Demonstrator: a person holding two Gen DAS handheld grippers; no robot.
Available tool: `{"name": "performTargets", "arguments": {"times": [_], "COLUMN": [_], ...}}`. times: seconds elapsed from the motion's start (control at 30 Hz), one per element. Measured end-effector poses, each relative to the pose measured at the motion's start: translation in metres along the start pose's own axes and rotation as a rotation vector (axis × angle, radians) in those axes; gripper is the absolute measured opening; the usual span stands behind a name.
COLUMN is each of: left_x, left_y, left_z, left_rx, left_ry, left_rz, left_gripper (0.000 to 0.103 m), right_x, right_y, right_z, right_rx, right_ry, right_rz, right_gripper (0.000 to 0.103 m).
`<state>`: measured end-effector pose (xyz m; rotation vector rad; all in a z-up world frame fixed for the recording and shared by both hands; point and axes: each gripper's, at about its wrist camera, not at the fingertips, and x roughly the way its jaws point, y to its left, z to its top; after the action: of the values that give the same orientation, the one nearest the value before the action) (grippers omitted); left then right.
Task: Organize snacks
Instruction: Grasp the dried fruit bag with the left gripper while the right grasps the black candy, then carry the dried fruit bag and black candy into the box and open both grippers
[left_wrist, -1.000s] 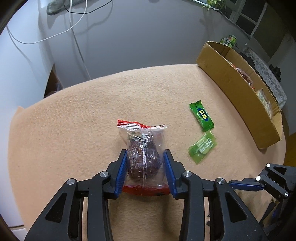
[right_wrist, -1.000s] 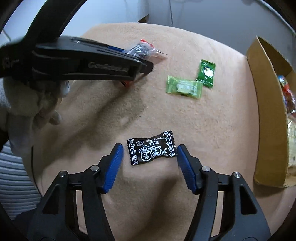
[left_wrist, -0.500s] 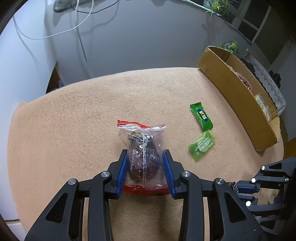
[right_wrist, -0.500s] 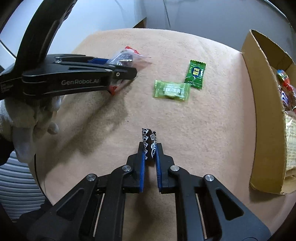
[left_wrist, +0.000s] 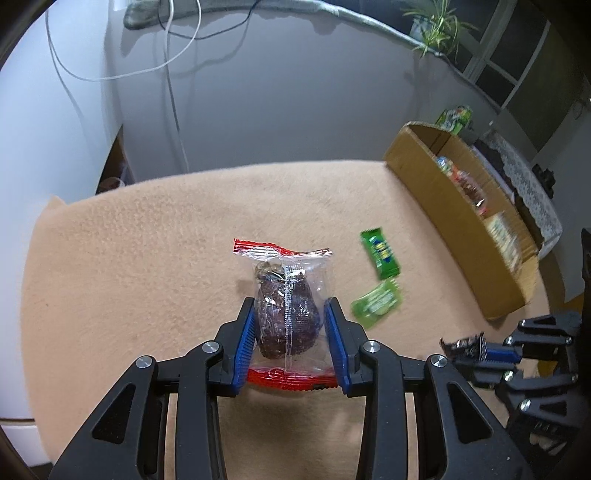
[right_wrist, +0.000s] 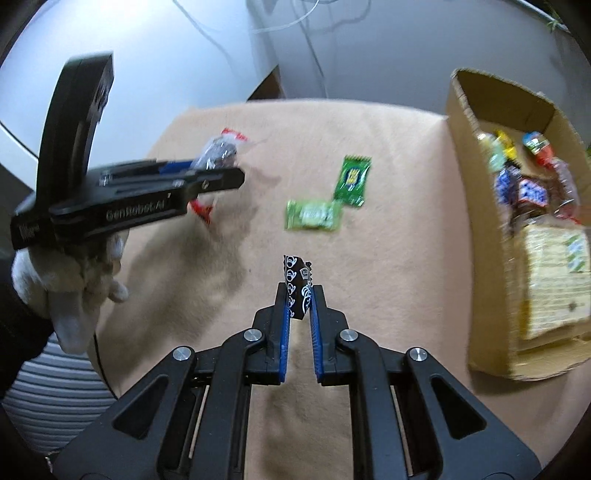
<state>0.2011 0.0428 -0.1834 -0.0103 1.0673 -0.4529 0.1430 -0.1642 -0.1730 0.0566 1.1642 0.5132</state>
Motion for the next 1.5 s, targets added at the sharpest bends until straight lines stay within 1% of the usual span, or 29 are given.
{"name": "performTargets", "arguments": {"times": [0.13, 0.23, 0.47, 0.6, 0.77, 1.0, 1.3, 1.5], "left_x": [-0.009, -0.016, -0.015, -0.011, -0.007, 0.008, 0.029, 0.047], "left_y": [-0.012, -0.028, -0.070, -0.089, -0.111, -0.137, -0.160, -0.172], "left_z": [0.008, 0.014, 0.035, 0.050, 0.070, 0.091, 0.120, 0.132], "left_rx": [-0.009, 0.007, 0.057, 0.071, 0.080, 0.087, 0.106, 0.123], "left_ry": [-0.028, -0.046, -0.063, -0.077, -0.096, -0.104, -0.094, -0.067], "left_rz": [-0.017, -0.036, -0.070, -0.083, -0.099, -0.124, -0.140, -0.139], "left_gripper": [0.035, 0.035, 0.035, 0.035, 0.035, 0.035, 0.035, 0.035], "right_x": [-0.018, -0.035, -0.070, -0.089, -0.090, -0.087, -0.074, -0.064], "right_y": [-0.011, -0.026, -0.081, -0.101, -0.122, -0.141, -0.177, -0.196], "right_z": [0.010, 0.016, 0.040, 0.050, 0.069, 0.091, 0.114, 0.120], "right_rx": [0.020, 0.041, 0.088, 0.086, 0.078, 0.060, 0.117, 0.151], "right_ry": [-0.041, -0.077, -0.144, -0.178, -0.188, -0.200, -0.167, -0.146], "right_rz": [-0.010, -0.025, -0.081, -0.122, -0.161, -0.206, -0.198, -0.185], "right_gripper": [0.010, 0.010, 0.010, 0.010, 0.010, 0.010, 0.010, 0.010]}}
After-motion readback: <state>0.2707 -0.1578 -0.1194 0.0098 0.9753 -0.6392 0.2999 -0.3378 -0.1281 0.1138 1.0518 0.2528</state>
